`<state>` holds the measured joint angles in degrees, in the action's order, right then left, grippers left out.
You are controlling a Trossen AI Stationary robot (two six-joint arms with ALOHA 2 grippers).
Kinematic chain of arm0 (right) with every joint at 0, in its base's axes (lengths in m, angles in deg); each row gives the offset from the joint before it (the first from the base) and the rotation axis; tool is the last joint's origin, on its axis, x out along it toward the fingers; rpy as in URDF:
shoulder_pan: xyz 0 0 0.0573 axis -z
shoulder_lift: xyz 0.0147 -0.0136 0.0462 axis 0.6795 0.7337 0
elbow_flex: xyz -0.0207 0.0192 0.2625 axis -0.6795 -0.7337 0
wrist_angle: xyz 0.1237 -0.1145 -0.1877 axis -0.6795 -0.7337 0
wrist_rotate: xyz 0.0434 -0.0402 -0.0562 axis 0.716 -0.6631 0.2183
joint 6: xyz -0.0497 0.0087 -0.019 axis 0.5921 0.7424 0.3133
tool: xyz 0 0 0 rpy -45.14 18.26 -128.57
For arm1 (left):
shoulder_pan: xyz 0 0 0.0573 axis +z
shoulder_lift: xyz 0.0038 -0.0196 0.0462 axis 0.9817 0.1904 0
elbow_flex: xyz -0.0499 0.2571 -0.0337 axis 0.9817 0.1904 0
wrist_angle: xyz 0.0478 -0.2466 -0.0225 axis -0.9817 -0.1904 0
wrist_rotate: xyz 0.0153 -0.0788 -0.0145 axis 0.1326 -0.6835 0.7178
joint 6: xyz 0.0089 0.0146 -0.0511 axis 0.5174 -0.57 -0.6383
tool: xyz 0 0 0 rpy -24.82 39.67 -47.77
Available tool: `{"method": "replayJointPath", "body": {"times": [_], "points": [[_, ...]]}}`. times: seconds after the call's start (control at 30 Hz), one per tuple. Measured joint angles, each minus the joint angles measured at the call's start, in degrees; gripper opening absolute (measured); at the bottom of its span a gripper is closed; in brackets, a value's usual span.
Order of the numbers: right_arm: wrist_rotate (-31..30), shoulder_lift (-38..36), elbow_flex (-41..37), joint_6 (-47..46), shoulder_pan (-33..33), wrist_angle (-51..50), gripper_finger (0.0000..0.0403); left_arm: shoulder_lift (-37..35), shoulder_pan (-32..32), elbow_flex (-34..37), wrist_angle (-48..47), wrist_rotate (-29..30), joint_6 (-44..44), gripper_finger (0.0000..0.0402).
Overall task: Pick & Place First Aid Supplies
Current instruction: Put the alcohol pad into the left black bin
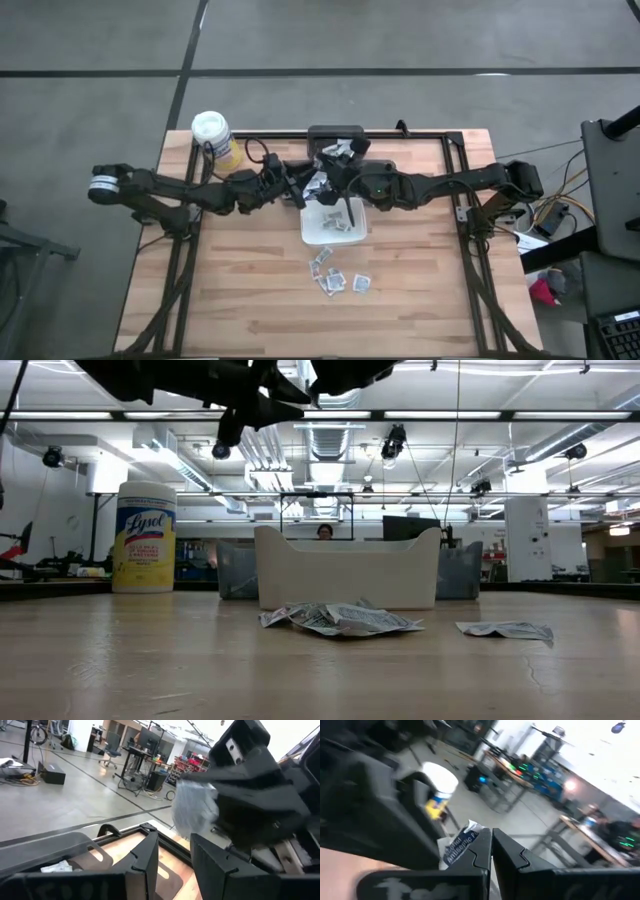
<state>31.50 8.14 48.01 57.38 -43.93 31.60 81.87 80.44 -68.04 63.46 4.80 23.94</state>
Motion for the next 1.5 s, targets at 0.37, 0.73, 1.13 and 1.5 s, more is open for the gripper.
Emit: {"method": "replayJointPath", "body": {"times": [0.37, 0.73, 1.13, 1.5], "points": [[-3.6, 0.0, 0.0, 0.5, 0.0, -0.1, 0.0008, -0.4, 0.0, 0.4, -0.7, -0.4, 0.7, 0.0108], [-1.8, 0.0, 0.0, -2.3, -0.1, 0.0, 0.0008, -0.4, 1.3, -0.6, -0.6, -1.2, 0.6, 0.0108], [-1.7, 1.7, 0.3, -3.9, -0.4, 0.4, 0.0008, -0.4, 2.7, -1.7, -0.6, -1.9, 1.1, 0.0108], [-3.8, 5.1, 3.9, 0.8, -0.8, 0.4, 0.0008, -0.4, 3.1, -1.2, -1.9, -3.9, -0.2, 0.0096]]}}
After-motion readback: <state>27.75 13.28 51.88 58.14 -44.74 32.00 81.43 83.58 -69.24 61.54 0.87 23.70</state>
